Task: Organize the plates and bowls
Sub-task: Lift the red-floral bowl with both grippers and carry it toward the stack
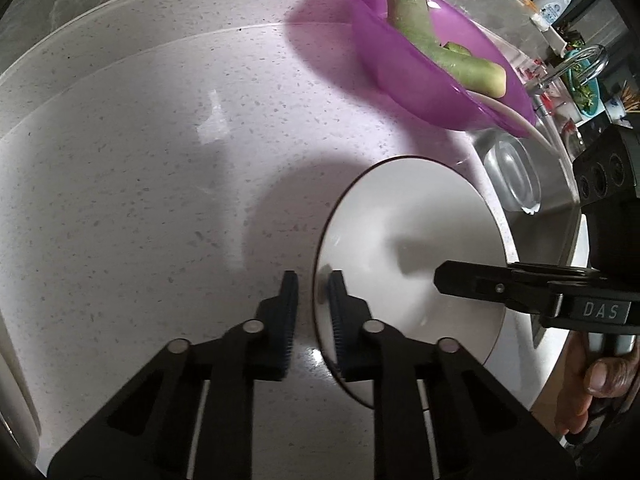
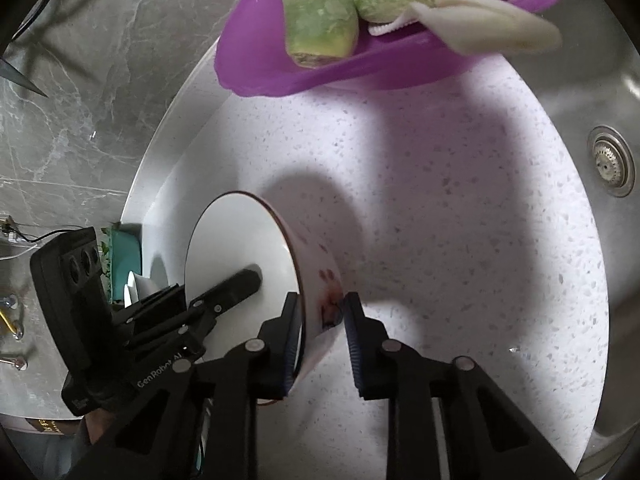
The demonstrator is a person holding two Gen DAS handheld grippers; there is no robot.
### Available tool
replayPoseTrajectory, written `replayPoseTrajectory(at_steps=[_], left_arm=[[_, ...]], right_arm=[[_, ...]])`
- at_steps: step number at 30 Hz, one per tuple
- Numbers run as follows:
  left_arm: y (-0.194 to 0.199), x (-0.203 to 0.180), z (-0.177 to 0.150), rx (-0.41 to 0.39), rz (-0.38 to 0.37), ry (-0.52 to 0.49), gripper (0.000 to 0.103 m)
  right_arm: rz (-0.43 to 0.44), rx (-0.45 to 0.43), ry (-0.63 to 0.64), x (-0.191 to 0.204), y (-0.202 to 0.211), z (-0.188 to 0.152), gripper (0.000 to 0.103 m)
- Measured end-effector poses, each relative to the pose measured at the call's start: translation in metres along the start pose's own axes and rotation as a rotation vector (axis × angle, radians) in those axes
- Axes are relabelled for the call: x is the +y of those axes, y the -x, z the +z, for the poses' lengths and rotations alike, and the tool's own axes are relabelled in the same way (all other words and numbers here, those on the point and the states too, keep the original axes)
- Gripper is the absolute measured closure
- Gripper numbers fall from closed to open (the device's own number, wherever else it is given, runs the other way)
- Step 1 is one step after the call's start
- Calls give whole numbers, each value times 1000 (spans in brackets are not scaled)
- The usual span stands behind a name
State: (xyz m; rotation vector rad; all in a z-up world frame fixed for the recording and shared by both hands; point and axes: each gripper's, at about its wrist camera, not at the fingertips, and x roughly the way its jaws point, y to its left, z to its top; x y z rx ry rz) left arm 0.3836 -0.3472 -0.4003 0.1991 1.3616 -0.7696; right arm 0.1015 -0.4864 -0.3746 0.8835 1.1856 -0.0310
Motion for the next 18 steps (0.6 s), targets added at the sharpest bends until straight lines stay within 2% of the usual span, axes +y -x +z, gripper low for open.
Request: replayPoseTrajectory(at_steps=[11, 18], left_arm=[[12, -2, -4, -8, -6, 7, 94], [32, 7, -6, -24, 1, 27, 94]], right_arm=[[-11, -12, 23, 7, 4, 1, 79], [-12, -17, 55, 28, 7, 4, 79]])
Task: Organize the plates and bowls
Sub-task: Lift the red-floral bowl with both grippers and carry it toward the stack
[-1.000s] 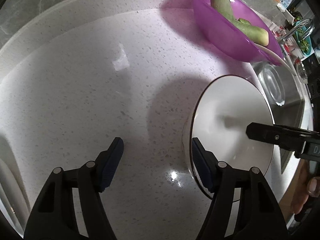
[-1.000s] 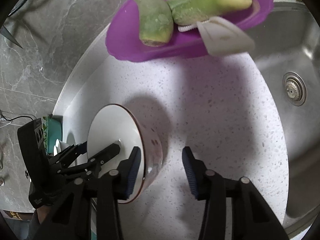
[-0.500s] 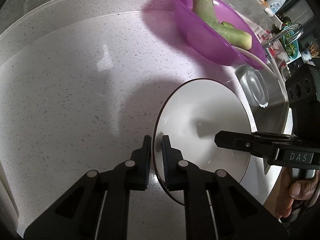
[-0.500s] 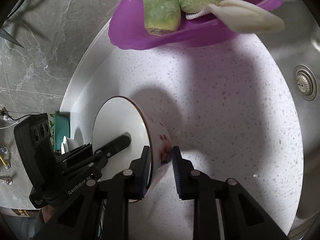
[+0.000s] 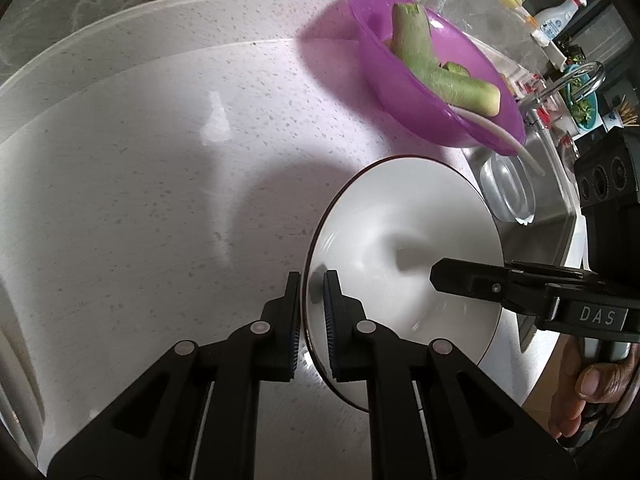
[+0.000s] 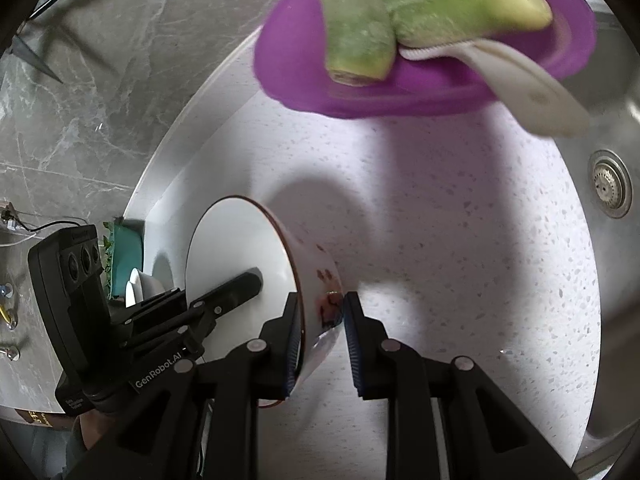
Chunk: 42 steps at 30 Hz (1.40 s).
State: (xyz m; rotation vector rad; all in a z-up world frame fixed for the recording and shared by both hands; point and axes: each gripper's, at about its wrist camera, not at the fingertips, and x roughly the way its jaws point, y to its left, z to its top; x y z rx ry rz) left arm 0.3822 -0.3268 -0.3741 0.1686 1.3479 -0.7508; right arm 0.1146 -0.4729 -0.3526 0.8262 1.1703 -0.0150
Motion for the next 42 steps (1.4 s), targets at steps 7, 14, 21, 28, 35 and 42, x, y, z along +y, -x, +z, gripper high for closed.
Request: replayPoseTrajectory(at_steps=[7, 14, 21, 28, 35, 42], left_arm=[[34, 21, -5, -32, 10, 36, 94], [78, 60, -21, -81, 36, 99, 94], [130, 114, -48, -139, 76, 179, 94], [190, 179, -84, -200, 133, 268, 94], [229, 245, -126, -222, 170, 353, 93], [227, 279, -154, -203, 182, 403, 92]], right_arm=[[13, 2, 53, 32, 0, 5, 79], [34, 24, 136, 82, -13, 5, 79], [62, 61, 250, 151, -34, 0, 79], [97, 105, 376, 234, -67, -13, 79], [110, 160, 465, 301, -107, -31, 79], [97, 213, 502, 331, -140, -44, 79]])
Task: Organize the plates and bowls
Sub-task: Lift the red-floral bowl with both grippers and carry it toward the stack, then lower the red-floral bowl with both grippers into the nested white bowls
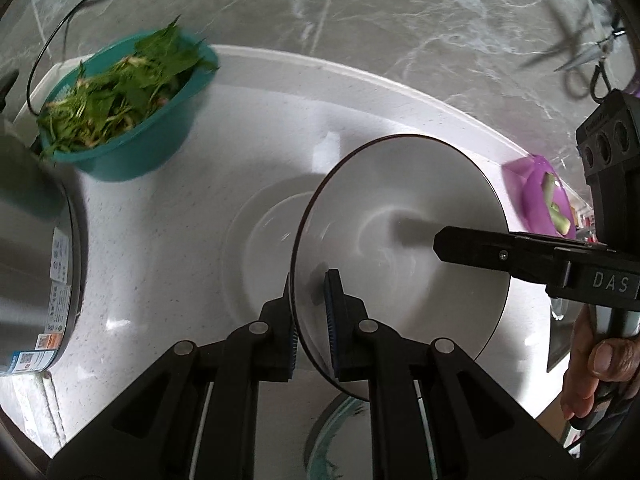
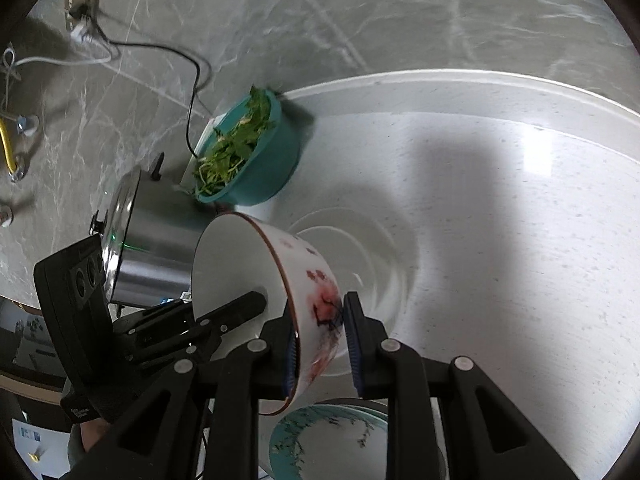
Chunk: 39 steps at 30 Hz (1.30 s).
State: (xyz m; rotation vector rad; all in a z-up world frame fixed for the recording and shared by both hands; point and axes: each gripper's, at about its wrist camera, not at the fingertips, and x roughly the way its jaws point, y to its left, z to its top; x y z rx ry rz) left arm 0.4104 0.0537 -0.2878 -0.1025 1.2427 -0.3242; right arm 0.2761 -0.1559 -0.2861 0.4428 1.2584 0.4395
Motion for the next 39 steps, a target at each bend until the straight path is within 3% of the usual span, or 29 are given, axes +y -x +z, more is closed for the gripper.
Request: replayPoseTrajectory(at_steps=[8, 23, 39], left_arm=[[-23, 20, -8, 29, 23, 12, 92], [-57, 11, -3, 52, 83, -24, 90], [-59, 11, 2, 43, 91, -20, 90]], right_arm=[[-29, 48, -8, -2, -29, 2, 80], [-80, 83, -32, -19, -51, 9, 83], [-224, 105, 141, 2, -61, 16, 86]])
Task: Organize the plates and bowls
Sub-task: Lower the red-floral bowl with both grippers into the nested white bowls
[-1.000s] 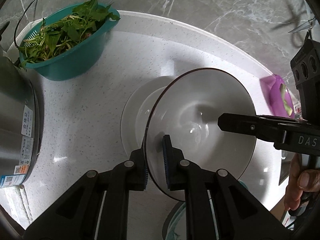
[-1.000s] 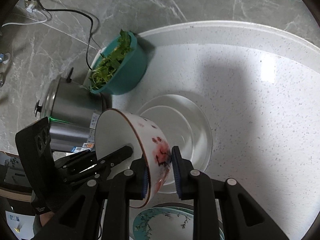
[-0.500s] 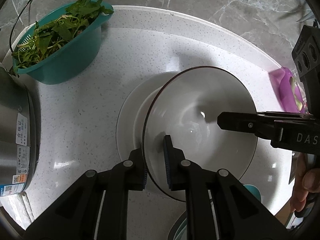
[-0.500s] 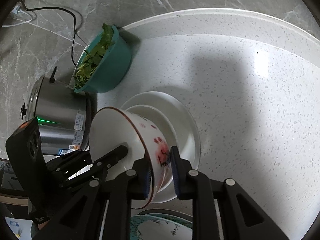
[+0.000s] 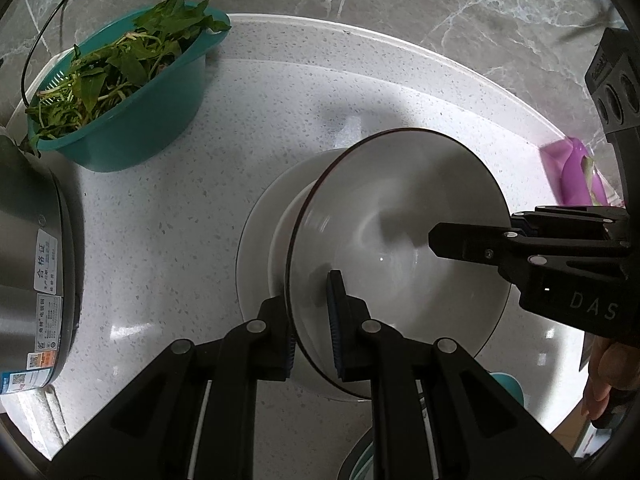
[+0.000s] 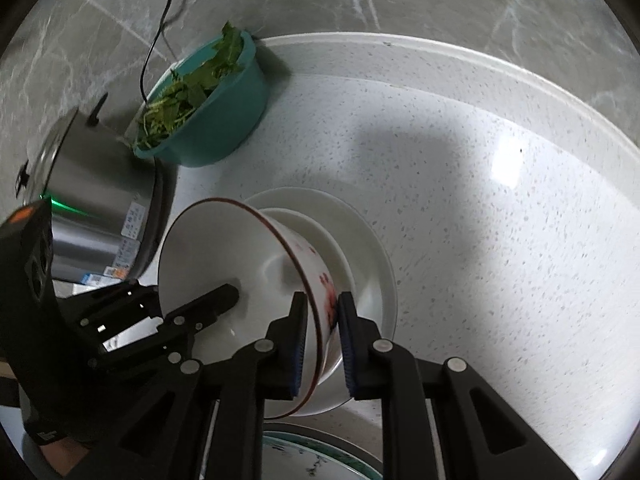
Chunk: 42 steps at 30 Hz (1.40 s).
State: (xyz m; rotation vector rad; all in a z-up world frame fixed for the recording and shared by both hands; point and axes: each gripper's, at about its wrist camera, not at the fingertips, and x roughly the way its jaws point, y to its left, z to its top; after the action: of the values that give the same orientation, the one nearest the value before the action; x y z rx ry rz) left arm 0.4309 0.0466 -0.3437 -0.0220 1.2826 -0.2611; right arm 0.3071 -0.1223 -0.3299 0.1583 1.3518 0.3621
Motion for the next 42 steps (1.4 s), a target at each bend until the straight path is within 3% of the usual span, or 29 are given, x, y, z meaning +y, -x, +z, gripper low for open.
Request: replayPoseTrajectory(at_steps=[12, 15, 20, 24, 26, 29, 34, 36, 40, 42], left_arm=[[1, 1, 3, 15, 4, 26, 88], [1, -2, 3, 21, -8, 28, 79], [-3, -10, 2, 29, -43, 25, 50], [-5, -10, 2, 31, -43, 27, 48], [-4, -11, 4, 27, -36, 27, 42], [-5, -10, 6, 25, -30, 24, 39], [-4, -10, 7, 21, -34, 15, 37], [-4, -13, 8, 20, -35, 7, 34], [-5, -19, 10, 23, -44, -9, 19], [-4, -20, 10, 20, -41, -13, 17]], right_arm=[[-18, 34, 1, 2, -1, 4, 85], [-15, 52, -3, 2, -2, 6, 85], [4, 69, -5, 4, -1, 7, 85], [35, 63, -27, -1, 4, 6, 83], [-5, 49, -10, -2, 7, 8, 74], [-20, 66, 19, -2, 4, 7, 74], [-32, 71, 32, -5, -2, 6, 79], [-47, 68, 58, -1, -2, 6, 87], [-57, 60, 86, 6, -1, 8, 92], [-55, 55, 97, 7, 0, 8, 94]])
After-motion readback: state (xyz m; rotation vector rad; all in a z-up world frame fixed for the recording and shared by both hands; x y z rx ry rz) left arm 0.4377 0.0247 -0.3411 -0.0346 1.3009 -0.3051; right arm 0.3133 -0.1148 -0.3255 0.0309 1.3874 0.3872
